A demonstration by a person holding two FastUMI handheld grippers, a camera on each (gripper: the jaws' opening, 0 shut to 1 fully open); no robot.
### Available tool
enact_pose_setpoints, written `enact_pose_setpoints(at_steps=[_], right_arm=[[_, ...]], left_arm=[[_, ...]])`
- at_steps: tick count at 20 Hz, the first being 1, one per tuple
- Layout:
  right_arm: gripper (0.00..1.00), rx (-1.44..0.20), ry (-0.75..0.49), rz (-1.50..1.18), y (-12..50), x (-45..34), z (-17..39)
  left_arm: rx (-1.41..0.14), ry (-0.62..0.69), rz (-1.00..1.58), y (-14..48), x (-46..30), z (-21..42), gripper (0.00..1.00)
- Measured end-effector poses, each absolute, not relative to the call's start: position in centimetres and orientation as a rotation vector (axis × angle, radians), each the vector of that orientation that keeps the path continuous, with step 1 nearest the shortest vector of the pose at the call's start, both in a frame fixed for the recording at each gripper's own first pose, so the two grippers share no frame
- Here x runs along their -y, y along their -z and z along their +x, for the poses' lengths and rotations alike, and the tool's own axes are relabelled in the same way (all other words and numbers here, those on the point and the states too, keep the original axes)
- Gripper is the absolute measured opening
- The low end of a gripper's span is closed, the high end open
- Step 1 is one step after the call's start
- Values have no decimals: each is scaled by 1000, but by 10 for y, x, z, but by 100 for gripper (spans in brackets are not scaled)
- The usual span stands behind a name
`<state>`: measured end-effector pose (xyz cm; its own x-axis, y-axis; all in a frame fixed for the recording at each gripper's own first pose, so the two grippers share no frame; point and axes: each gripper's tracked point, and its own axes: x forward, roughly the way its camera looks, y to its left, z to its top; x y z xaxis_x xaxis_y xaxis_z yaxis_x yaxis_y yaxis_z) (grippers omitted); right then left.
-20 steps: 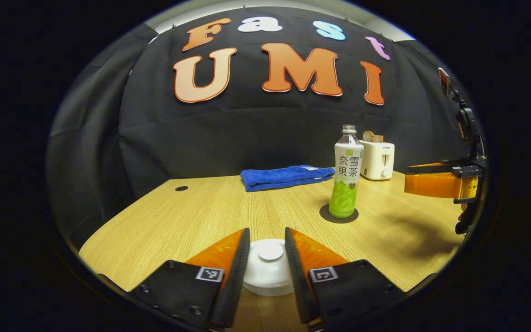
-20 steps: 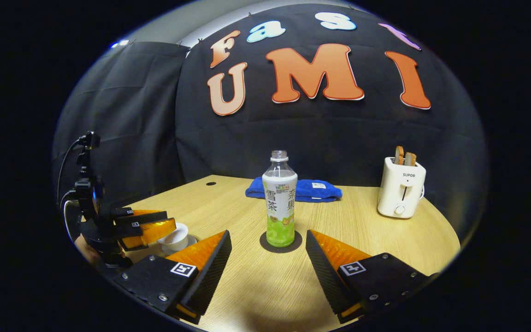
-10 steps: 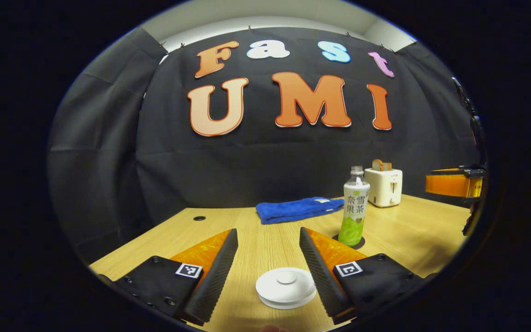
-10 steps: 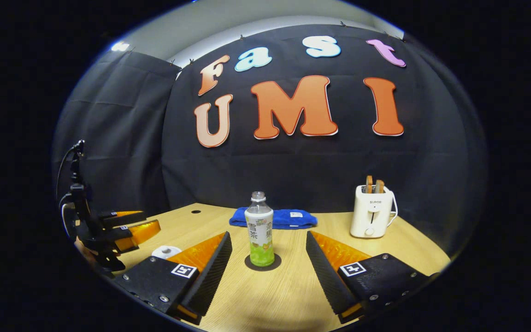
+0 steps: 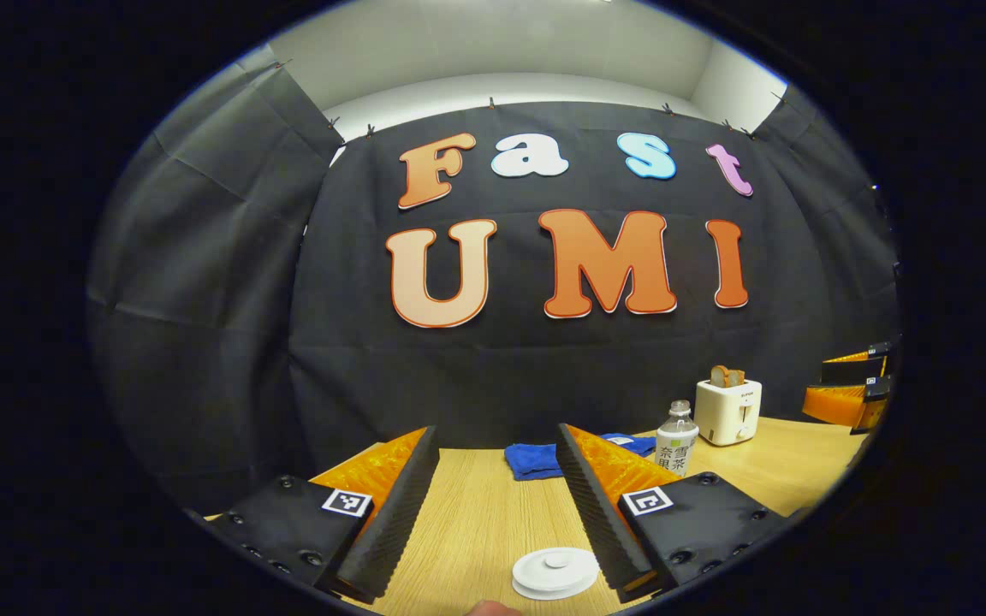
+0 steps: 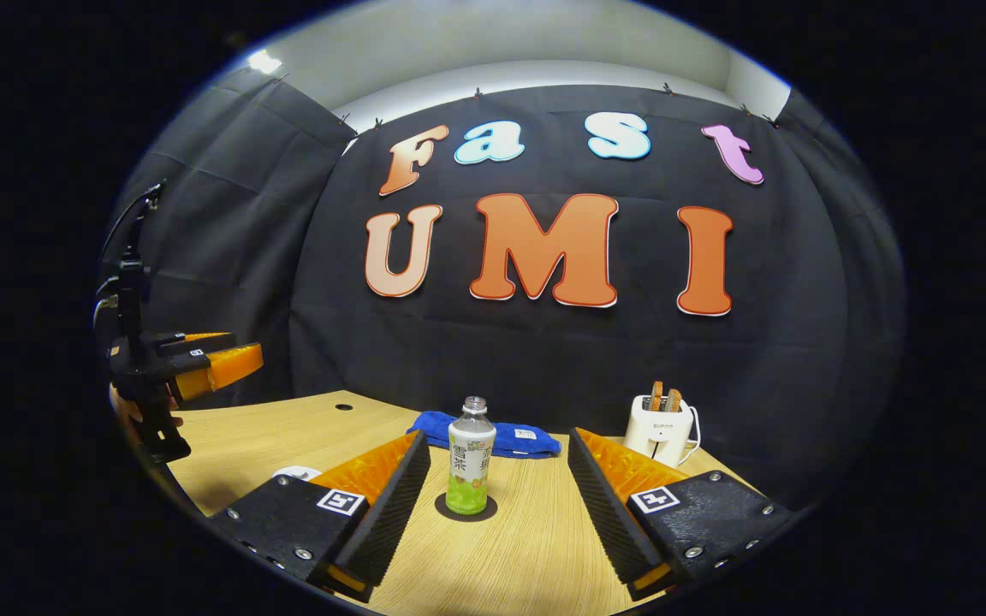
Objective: Open the teacup lid with one hand, grasp the water bottle and pour water into the teacup with the other hand; after pouring, place the water bottle on the coaster and then close the teacup lid.
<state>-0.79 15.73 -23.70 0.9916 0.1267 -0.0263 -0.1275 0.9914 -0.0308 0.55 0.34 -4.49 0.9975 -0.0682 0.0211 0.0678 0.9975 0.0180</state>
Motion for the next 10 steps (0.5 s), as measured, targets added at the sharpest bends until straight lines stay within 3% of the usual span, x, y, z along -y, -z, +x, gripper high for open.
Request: enact_pose_setpoints(at_steps=[6,8,10], right_arm=[[97,-5,-101,0,234,-164,-6],[97,-32,-111,16,242,-170,-8],[97,-43,-106,19,243,-172,-10]], left_arm=[[110,88,11,10,11,-14,94],[156,72,-40,2,7,-16,92],[147,52,-71,12,3,-17,98]])
